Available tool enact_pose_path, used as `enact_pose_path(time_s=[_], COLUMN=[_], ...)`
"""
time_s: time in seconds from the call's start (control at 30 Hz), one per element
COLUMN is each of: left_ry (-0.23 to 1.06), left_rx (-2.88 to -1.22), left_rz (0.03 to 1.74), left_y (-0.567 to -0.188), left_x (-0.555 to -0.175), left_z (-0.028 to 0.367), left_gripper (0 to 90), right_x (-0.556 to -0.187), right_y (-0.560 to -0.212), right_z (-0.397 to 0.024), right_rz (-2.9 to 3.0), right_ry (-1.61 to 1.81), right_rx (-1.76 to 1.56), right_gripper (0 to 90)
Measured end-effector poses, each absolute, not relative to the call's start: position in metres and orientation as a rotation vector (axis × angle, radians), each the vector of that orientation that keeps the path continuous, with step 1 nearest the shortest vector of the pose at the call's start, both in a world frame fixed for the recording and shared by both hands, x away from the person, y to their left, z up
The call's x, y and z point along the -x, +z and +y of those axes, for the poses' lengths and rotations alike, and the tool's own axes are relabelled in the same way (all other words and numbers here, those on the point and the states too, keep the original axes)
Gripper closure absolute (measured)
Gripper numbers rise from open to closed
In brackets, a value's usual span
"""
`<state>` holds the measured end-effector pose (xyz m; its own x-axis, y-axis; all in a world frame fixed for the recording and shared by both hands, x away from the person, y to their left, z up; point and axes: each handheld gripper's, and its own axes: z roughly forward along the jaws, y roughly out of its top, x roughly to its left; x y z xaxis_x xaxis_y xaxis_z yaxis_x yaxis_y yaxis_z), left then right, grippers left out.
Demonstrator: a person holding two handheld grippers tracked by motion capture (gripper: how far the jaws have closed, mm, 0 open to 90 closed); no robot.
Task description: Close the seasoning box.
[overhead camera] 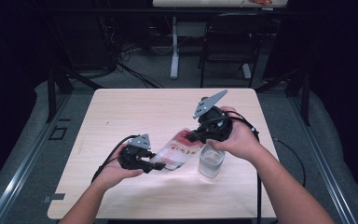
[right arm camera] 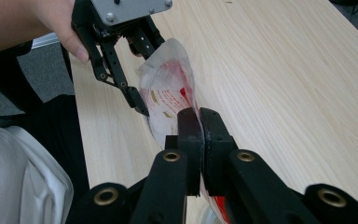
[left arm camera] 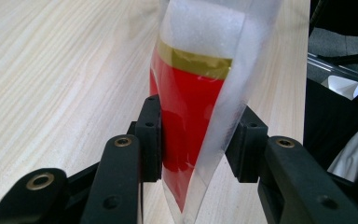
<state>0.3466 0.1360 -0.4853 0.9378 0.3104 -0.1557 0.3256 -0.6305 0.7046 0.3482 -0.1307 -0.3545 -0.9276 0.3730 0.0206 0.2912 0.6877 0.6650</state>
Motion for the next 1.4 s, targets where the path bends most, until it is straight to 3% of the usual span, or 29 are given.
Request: enact_pose_path(time_s=[1.03, 1.4], left_ry=[-0.03, -0.014], left_rx=[-2.369, -2.398], left_rz=[0.501, 0.513], left_y=[-0.498, -0.486], left_x=[-0.338, -0.337], left_z=[0.144, 0.146], left_gripper=[62.7, 63.0], right_x=[-0.347, -0.341], right_y=[-0.393, -0.395], right_z=[-0.139, -0.142], right_rz=[2.753, 2.688], right_ry=[1.189, 1.244], right_rx=[-0.582, -0.579], right_gripper=[88.2, 88.3])
